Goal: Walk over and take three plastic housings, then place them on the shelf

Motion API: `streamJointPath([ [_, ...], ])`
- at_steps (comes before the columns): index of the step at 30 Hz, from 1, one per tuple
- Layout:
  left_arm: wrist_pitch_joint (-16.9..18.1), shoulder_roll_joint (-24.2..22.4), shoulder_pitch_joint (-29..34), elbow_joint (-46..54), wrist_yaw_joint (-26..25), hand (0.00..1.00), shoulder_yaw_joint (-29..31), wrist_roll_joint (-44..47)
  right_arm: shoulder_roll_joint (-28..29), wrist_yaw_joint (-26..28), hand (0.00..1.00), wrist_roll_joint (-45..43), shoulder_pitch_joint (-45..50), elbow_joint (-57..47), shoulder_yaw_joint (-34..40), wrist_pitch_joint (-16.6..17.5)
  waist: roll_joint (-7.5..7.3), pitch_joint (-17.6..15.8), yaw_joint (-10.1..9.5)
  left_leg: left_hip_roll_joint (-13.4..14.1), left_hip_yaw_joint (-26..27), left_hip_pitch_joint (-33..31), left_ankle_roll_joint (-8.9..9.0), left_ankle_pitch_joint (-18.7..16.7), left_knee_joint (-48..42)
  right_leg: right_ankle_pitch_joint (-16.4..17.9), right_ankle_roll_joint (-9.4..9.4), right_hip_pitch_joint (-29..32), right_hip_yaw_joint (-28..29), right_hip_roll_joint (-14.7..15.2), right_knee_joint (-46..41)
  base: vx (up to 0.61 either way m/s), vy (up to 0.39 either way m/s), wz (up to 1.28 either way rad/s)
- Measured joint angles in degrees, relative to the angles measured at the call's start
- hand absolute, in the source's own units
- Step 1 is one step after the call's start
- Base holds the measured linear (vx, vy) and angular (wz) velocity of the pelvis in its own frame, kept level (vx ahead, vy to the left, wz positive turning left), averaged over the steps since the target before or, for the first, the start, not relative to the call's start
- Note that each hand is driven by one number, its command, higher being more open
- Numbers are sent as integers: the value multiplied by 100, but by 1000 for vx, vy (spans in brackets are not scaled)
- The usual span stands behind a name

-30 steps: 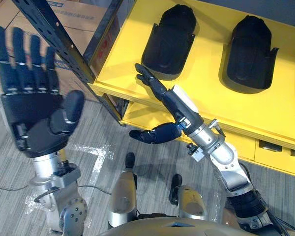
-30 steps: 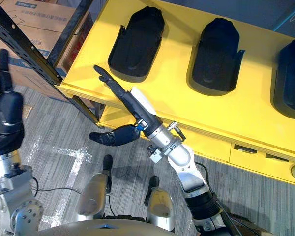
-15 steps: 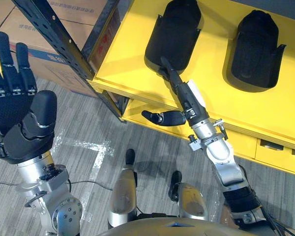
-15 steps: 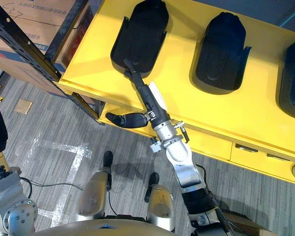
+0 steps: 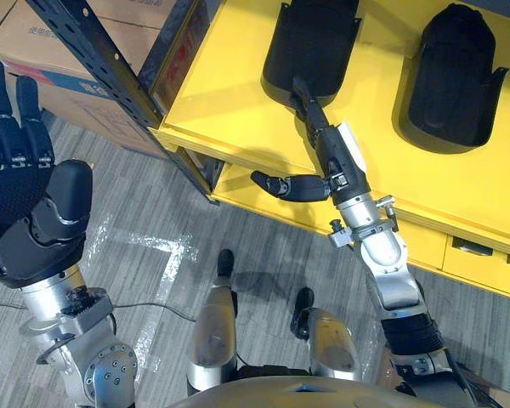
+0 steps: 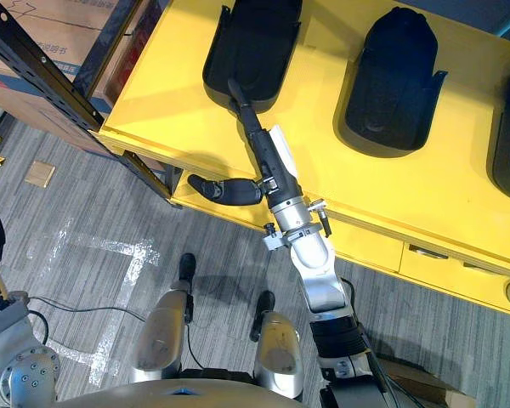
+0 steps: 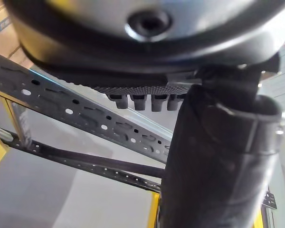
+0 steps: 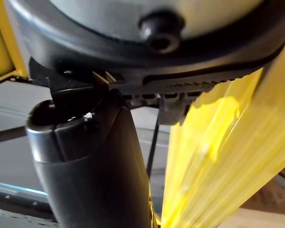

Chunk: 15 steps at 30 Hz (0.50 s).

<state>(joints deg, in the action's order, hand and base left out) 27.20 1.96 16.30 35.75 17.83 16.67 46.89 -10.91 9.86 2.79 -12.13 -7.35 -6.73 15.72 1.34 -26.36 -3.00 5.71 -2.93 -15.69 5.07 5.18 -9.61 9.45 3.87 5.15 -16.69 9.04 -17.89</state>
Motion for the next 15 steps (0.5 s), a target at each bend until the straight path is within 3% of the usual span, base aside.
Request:
streamJointPath([
  [4,5,-5,4,0,-98,100,15,-56,-11,269,100,-335,62,-7,-3,31,-2,1,-1,0,4,36,2,1,21,1,1,-27,1,0,7,0,0,0],
  [7,15,-68,84,-1,-410,100,75,-233,-13,495,100,-626,622,-358,-23,99,-34,18,-21,-1,31,212,9,13,151,-14,23,-182,0,-3,109,12,-8,-2],
  [12,162,-230,475,-79,-1049,100,400,-688,-4,701,100,-1464,1947,-1233,273,309,-334,572,33,21,253,467,30,13,474,-72,106,-324,142,-28,439,81,-18,-17],
  [15,215,-255,486,-352,-1469,100,673,-1087,103,437,100,-1577,2279,-1551,975,397,-492,946,113,23,466,682,26,-55,526,-135,169,-454,314,-20,632,116,7,-32],
])
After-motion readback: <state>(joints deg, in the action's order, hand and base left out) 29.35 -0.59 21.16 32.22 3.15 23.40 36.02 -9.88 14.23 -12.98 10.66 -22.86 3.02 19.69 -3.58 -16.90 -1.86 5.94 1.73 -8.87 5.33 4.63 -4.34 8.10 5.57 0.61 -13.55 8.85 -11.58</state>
